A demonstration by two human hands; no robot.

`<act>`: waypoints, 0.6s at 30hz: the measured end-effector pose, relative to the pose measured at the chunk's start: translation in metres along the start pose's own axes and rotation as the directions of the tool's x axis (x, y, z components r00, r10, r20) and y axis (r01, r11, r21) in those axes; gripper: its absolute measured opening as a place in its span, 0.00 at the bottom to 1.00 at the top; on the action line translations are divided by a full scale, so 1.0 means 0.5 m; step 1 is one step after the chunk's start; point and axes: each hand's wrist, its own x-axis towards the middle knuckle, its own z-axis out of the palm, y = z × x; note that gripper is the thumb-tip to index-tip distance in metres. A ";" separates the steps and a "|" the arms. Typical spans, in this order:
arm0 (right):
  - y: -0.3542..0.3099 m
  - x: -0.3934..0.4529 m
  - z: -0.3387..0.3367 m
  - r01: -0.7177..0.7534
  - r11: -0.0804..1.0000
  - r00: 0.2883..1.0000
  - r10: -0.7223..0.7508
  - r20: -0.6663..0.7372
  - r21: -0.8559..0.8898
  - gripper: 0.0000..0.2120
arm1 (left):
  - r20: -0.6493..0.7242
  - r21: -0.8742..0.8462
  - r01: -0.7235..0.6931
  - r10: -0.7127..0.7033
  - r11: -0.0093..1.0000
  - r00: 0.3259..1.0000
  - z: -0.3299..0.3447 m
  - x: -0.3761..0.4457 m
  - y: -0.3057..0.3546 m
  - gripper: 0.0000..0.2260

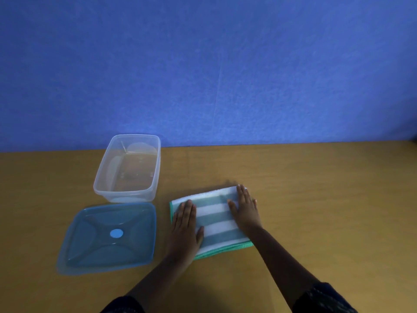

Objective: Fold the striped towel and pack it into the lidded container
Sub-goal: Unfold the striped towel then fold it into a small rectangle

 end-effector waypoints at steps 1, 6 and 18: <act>0.003 -0.002 -0.009 -0.030 0.994 0.999 0.035 -0.042 0.108 0.30 | -0.036 -0.024 0.031 -0.032 0.999 0.999 0.003 -0.007 -0.003 0.27; 0.045 -0.016 -0.036 -0.339 0.911 0.923 0.371 -0.103 0.236 0.32 | -0.065 -0.264 0.433 -0.464 0.862 0.883 -0.002 -0.042 0.020 0.29; 0.029 -0.005 -0.069 -0.258 0.940 0.966 0.248 0.072 0.224 0.32 | 0.278 -0.436 0.763 -0.735 0.477 0.619 -0.052 0.022 0.001 0.22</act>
